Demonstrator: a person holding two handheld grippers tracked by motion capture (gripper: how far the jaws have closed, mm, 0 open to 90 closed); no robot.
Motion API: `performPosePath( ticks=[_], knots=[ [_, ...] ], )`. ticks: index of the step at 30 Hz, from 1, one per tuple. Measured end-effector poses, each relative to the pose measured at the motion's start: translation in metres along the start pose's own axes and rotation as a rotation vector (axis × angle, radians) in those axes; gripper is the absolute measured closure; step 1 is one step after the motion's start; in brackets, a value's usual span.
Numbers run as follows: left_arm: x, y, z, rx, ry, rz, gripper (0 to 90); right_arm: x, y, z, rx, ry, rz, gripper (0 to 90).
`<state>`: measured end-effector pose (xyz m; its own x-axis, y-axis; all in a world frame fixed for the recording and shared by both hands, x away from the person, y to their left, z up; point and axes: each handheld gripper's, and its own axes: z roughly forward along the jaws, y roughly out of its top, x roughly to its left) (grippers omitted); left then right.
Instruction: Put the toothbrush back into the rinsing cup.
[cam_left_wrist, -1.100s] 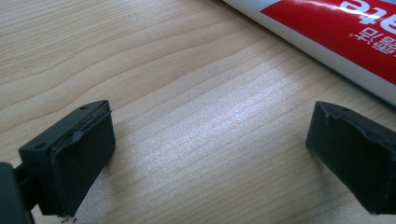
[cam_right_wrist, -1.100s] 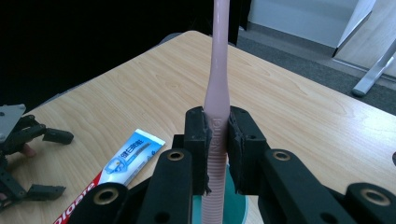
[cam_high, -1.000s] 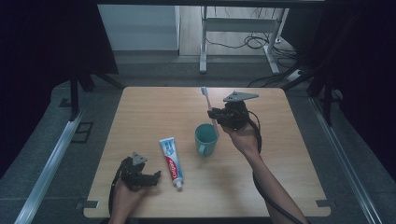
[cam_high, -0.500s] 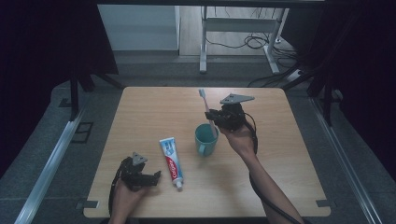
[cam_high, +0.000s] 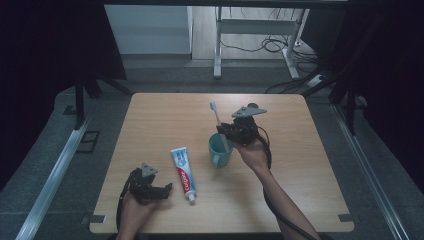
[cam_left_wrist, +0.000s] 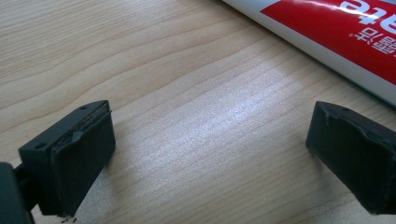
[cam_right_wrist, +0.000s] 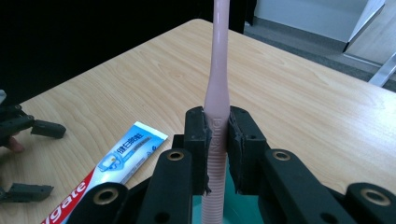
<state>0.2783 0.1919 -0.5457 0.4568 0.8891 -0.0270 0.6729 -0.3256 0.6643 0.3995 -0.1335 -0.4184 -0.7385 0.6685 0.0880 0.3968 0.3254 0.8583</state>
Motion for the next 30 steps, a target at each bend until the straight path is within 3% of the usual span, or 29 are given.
performPosePath(
  ticks=[30],
  knots=[
    [0.000,0.000,0.000,0.000,0.000,-0.007,1.4,-0.005,-0.038,0.025,0.068,0.017,0.038,77.8]
  ],
)
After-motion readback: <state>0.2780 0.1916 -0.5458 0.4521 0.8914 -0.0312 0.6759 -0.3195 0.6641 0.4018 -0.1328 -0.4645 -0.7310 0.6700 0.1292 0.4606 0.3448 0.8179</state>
